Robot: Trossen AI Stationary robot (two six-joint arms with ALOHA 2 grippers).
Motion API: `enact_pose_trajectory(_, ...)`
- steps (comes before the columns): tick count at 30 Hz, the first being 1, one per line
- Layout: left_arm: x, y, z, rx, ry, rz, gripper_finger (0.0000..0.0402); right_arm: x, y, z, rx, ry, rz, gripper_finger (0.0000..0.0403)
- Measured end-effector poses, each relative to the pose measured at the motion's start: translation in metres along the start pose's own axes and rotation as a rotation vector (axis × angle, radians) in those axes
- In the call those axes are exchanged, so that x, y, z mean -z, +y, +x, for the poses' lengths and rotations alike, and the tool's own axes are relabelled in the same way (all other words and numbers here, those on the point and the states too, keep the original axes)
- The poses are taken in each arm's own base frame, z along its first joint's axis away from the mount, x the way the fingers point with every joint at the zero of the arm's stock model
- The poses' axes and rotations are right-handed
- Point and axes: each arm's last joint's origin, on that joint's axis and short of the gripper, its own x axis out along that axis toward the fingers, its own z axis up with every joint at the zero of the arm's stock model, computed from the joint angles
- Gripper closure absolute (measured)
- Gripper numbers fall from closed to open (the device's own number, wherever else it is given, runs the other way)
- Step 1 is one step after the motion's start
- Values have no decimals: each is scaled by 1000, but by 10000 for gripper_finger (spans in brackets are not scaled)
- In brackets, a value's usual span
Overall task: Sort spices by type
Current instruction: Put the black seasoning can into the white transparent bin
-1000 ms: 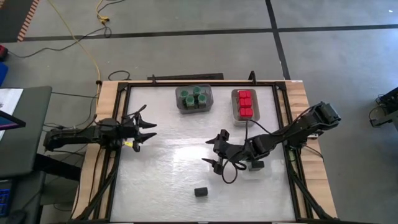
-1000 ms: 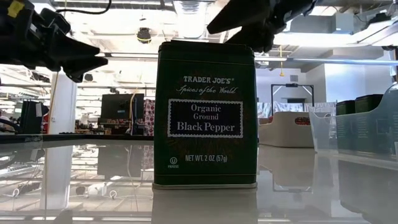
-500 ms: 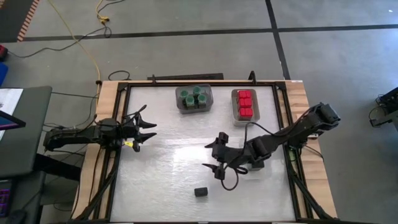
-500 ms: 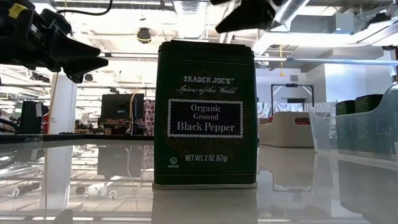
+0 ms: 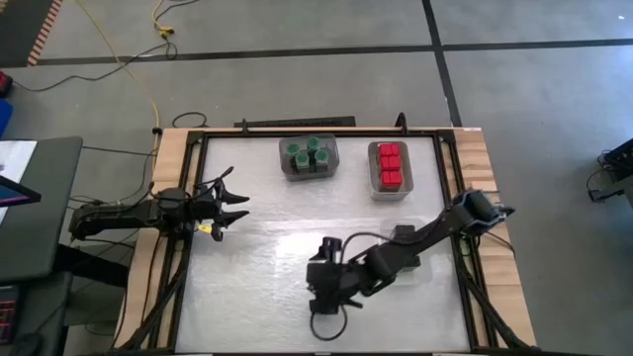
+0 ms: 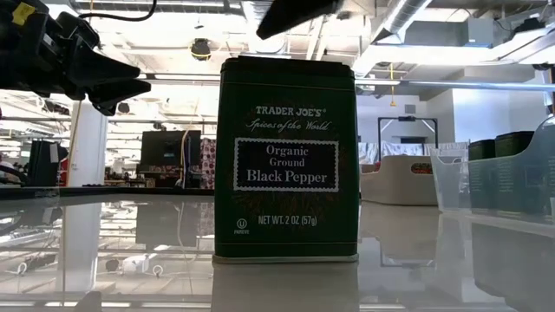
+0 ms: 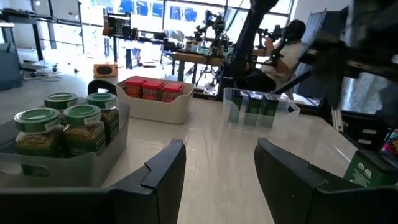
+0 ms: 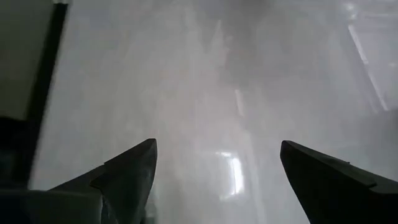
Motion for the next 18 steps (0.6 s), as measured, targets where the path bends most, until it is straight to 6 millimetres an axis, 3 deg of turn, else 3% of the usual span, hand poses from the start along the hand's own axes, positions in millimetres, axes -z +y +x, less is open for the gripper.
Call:
enact_pose_trajectory(9, 0, 0, 0, -1, 0, 0, 219, -15, 40, 6, -118, 96, -48, 35)
enact_pose_trajectory(18, 0, 0, 0, -3, 0, 0, 219, 7, 60, 31, -168, 237, -108, 35)
